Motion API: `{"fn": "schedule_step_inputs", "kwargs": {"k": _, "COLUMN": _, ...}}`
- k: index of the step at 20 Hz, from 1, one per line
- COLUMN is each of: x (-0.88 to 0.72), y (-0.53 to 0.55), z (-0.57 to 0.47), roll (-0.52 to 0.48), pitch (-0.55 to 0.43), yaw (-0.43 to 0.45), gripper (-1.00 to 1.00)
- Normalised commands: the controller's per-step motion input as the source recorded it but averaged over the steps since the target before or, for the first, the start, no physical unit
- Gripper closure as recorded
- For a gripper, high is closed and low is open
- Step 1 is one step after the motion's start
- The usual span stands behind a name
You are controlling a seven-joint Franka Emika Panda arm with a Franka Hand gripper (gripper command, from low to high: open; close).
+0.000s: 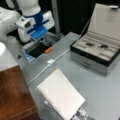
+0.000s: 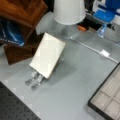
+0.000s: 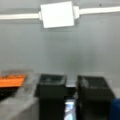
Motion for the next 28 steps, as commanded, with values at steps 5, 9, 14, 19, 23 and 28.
{"fn": "schedule_step_inputs", "kwargs": {"k": 5, "x": 0.46, "y": 0.04, "z": 0.27, "roll": -0.076, "pitch": 0.282, "yaw": -0.066, "gripper": -1.00}}
{"fn": "schedule_step_inputs", "kwargs": {"k": 9, "x": 0.50, "y": -0.01, "z": 0.29, "roll": -0.095, "pitch": 0.289, "yaw": -0.062, "gripper": -1.00}}
{"fn": "schedule_step_inputs", "kwargs": {"k": 14, "x": 0.54, "y": -0.06, "z": 0.31, "roll": -0.126, "pitch": 0.306, "yaw": -0.044, "gripper": -1.00}}
{"fn": "schedule_step_inputs", "kwargs": {"k": 19, "x": 0.56, "y": -0.12, "z": 0.30, "roll": -0.170, "pitch": 0.320, "yaw": 0.016, "gripper": -1.00}}
{"fn": "schedule_step_inputs", "kwargs": {"k": 23, "x": 0.55, "y": -0.14, "z": 0.30, "roll": -0.195, "pitch": 0.334, "yaw": 0.083, "gripper": -1.00}}
{"fn": "schedule_step_inputs", "kwargs": {"k": 28, "x": 0.56, "y": -0.10, "z": 0.30, "roll": -0.191, "pitch": 0.336, "yaw": 0.096, "gripper": -1.00}}
